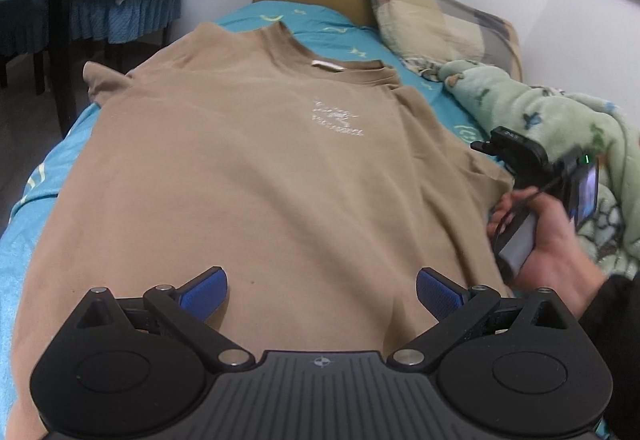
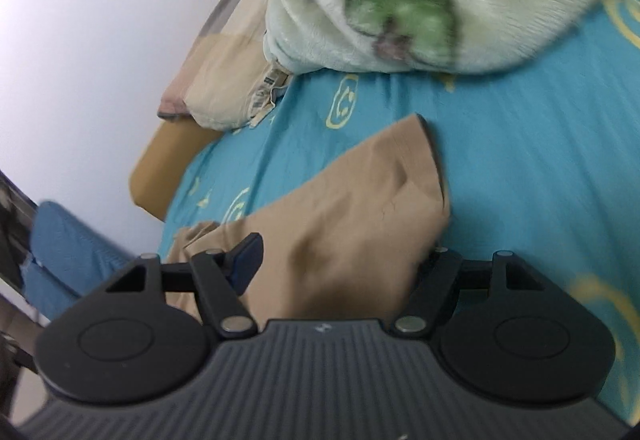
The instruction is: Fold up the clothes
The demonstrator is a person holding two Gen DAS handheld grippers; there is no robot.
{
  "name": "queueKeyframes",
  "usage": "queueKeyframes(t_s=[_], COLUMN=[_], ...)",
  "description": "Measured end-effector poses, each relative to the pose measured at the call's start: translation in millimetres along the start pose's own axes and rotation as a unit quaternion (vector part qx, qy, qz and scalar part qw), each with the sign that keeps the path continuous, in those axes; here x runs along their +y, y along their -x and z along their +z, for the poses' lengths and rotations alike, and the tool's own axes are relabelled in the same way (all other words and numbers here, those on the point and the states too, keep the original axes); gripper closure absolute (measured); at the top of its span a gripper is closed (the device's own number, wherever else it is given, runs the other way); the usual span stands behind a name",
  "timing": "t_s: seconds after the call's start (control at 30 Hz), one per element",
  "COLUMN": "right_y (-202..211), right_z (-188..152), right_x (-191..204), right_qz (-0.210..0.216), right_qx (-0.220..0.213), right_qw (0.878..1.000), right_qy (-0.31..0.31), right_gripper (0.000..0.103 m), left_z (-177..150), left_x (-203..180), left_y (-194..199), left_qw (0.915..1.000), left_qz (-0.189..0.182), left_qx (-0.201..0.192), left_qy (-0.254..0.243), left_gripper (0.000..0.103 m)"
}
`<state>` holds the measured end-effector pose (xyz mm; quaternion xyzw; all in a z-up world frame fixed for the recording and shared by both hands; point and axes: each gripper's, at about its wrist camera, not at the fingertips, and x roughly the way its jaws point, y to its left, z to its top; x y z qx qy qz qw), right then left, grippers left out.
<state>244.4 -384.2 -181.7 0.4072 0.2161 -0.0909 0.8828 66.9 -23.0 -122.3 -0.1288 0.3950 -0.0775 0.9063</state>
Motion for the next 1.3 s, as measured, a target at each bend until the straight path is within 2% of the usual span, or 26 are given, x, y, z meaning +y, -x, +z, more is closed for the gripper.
queueKeyframes(t_s=[0.03, 0.07, 0.1, 0.2, 0.27, 0.33, 0.37, 0.43, 0.5, 0.57, 0.6, 0.67, 0.8, 1.03, 1.2, 1.3], right_y=[-7, -15, -18, -14, -15, -23, -25, -22, -17, -4, 7, 33, 97, 230, 308, 331], right_z=[6, 13, 21, 45, 62, 73, 77, 77, 78, 74, 71, 64, 46, 0, -36, -55], right_x=[10, 20, 28, 49, 54, 55, 55, 54, 53, 56, 57, 56, 54, 71, 83, 82], right_qz=[-0.011, -0.020, -0.020, -0.019, -0.041, -0.071, -0.080, -0.076, -0.069, -0.066, -0.065, -0.060, -0.042, -0.001, 0.032, 0.051], right_qx=[0.009, 0.022, 0.024, -0.011, -0.028, -0.023, -0.019, -0.003, 0.015, 0.017, 0.012, 0.004, 0.019, 0.026, 0.030, 0.024], right_qw=[0.999, 0.997, 0.994, 0.984, 0.977, 0.967, 0.963, 0.962, 0.963, 0.964, 0.964, 0.966, 0.969, 0.967, 0.961, 0.960], right_qy=[0.032, 0.069, 0.102, 0.174, 0.207, 0.243, 0.258, 0.263, 0.261, 0.258, 0.256, 0.253, 0.241, 0.255, 0.274, 0.276], right_gripper=[0.064, 0.095, 0.095, 0.095, 0.095, 0.095, 0.094, 0.091, 0.075, 0.026, 0.020, 0.018, 0.018, 0.018, 0.018, 0.018], left_z=[0, 1, 0, -2, -3, -5, -5, -6, -8, -8, -8, -8, -7, -15, -25, -32], left_x=[2, 4, 2, -2, -4, -7, -8, -11, -14, -16, -17, -17, -22, -39, -49, -52], left_y=[-2, -4, -4, -3, -3, -3, -3, -3, -2, -1, 0, 5, 21, 59, 97, 123], left_qw=[1.0000, 1.0000, 1.0000, 0.9998, 0.9996, 0.9993, 0.9991, 0.9986, 0.9981, 0.9977, 0.9976, 0.9974, 0.9959, 0.9897, 0.9893, 0.9895], left_qz=[0.002, 0.004, 0.004, 0.004, 0.004, 0.005, 0.005, 0.005, 0.005, 0.005, 0.005, 0.000, -0.006, -0.012, -0.016, -0.016], left_qx=[0.000, 0.000, -0.003, -0.010, -0.014, -0.019, -0.021, -0.026, -0.030, -0.034, -0.035, -0.043, -0.062, -0.100, -0.096, -0.091], left_qy=[0.001, 0.001, -0.003, -0.016, -0.024, -0.032, -0.037, -0.045, -0.053, -0.058, -0.059, -0.058, -0.066, -0.102, -0.109, -0.111], left_gripper=[0.001, 0.001, 0.001, 0.001, 0.001, 0.001, 0.001, 0.001, 0.001, 0.001, 0.001, 0.001, 0.001, 0.001, 0.001, 0.001])
